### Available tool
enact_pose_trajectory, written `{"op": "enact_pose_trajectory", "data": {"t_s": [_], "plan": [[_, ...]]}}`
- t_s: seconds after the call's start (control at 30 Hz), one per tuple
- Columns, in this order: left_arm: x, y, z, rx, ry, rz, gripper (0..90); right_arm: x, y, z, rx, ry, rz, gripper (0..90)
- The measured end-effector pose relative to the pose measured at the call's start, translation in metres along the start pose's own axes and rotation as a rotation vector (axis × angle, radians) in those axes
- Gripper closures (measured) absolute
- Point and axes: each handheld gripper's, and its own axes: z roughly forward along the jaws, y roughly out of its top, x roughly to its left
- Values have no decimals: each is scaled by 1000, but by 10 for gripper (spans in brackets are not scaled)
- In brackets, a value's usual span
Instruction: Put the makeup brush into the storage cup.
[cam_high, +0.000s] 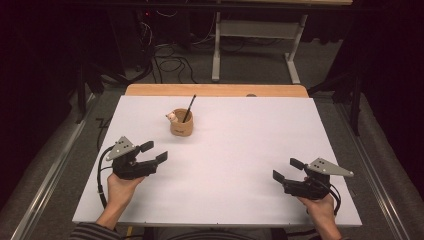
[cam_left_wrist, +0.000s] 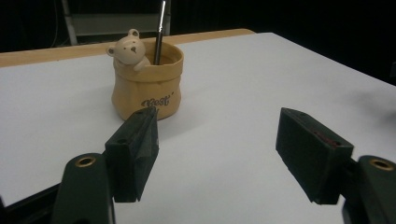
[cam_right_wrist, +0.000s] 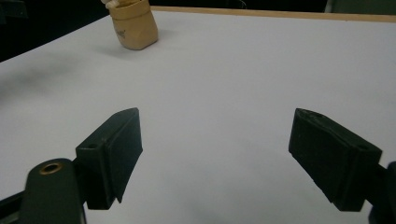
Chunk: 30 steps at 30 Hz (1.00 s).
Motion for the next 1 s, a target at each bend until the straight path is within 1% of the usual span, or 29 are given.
{"op": "enact_pose_trajectory", "data": {"t_s": [0.17,0.5,0.57,0.67,1.0], "plan": [[-2,-2,1,3,-6,12,299,1,0,1,4,10,-1,178],[-4,-6,2,11,-26,15,291,2,-1,1,5,20,-4,170],[-4,-7,2,23,-30,18,290,2,-1,1,4,21,-7,170],[-4,-9,2,27,-34,15,289,2,-1,1,4,22,-7,170],[-6,-10,3,34,-48,16,285,3,-1,0,-15,30,-2,163]]}}
